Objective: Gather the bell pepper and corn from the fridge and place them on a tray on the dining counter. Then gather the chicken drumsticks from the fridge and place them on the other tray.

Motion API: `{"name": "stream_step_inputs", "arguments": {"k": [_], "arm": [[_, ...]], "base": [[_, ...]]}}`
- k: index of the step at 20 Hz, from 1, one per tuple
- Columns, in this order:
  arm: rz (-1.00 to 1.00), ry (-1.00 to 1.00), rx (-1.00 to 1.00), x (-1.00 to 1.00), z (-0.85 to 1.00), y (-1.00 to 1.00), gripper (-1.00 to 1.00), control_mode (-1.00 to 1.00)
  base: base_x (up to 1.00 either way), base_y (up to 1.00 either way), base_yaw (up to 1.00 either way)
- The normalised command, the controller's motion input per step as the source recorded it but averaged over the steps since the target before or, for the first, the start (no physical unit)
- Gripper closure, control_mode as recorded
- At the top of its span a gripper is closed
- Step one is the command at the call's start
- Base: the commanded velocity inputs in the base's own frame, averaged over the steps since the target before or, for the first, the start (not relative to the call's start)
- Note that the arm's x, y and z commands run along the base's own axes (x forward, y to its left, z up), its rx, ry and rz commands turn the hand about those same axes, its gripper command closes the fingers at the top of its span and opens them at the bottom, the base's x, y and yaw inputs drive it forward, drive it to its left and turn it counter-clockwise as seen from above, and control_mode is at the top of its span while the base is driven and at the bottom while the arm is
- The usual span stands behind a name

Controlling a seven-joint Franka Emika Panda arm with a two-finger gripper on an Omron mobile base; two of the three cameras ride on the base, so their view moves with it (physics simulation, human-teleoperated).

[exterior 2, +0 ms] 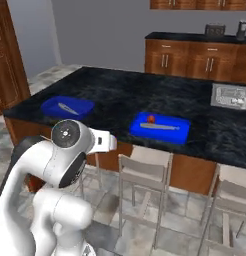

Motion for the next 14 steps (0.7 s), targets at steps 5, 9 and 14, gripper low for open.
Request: {"name": "stream_step_inputs", "arguments": {"k": [5, 9, 14], "arm": [[0.00, 0.00, 0.00, 0.00, 0.00, 0.00, -1.00, 1.00], [0.00, 0.00, 0.00, 0.00, 0.00, 0.00, -1.00, 1.00], [0.00, 0.00, 0.00, 0.00, 0.00, 0.00, -1.00, 1.00]], "base": [[-0.09, 0.49, 0.86], [0.00, 0.40, 0.91], [-0.01, 0.66, 0.80]]}}
